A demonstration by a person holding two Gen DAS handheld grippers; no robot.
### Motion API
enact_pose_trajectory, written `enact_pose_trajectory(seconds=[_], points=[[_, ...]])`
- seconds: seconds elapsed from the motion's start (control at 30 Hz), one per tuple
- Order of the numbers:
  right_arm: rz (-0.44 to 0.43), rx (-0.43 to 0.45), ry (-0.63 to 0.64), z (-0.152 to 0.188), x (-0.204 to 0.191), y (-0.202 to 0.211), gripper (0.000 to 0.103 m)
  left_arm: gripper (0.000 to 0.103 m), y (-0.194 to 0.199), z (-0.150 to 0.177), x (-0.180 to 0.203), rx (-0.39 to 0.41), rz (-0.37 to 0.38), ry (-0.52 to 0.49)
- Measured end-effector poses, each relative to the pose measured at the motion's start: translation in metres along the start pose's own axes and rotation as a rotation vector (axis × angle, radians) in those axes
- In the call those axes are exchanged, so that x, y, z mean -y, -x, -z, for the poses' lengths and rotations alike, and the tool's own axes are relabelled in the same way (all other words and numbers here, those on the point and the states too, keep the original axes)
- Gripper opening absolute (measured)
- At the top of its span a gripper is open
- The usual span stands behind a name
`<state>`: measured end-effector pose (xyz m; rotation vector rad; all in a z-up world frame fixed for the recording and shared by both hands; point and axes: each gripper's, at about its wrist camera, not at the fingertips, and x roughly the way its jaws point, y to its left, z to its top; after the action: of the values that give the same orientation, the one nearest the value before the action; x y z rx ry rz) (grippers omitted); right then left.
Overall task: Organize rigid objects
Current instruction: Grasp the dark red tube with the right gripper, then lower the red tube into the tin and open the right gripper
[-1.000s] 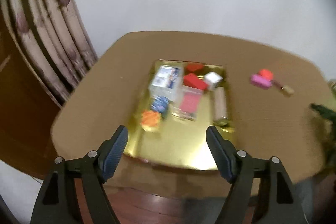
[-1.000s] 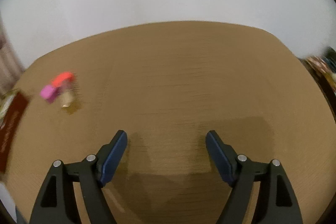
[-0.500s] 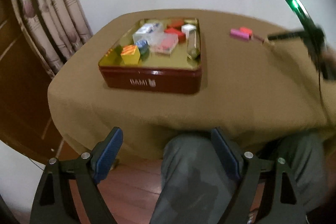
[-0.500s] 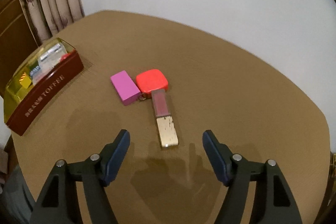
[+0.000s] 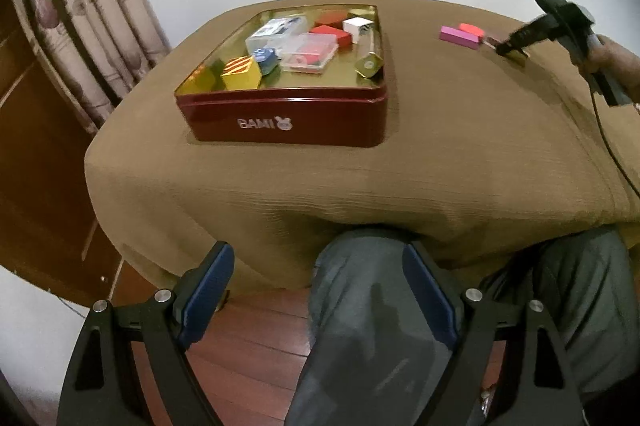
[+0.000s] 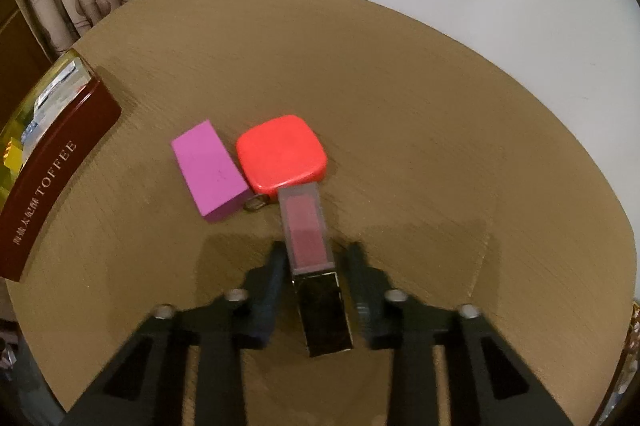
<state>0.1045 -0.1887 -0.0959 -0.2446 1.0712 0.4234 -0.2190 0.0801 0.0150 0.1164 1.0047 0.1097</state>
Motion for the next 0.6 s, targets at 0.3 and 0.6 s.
enact_pose_trajectory(seconds=[0.3,0.6], points=[[-0.167,0.065,-0.167,0.009,0.003,0.054,0.02,0.084,0.01,0.002,-0.018,-0.019,0.008,0.047],[-0.458,0.089,0.066,-0.036,-0.147,0.115,0.02,0.084,0.02,0.007,-0.026,0.016,0.011,0.061]])
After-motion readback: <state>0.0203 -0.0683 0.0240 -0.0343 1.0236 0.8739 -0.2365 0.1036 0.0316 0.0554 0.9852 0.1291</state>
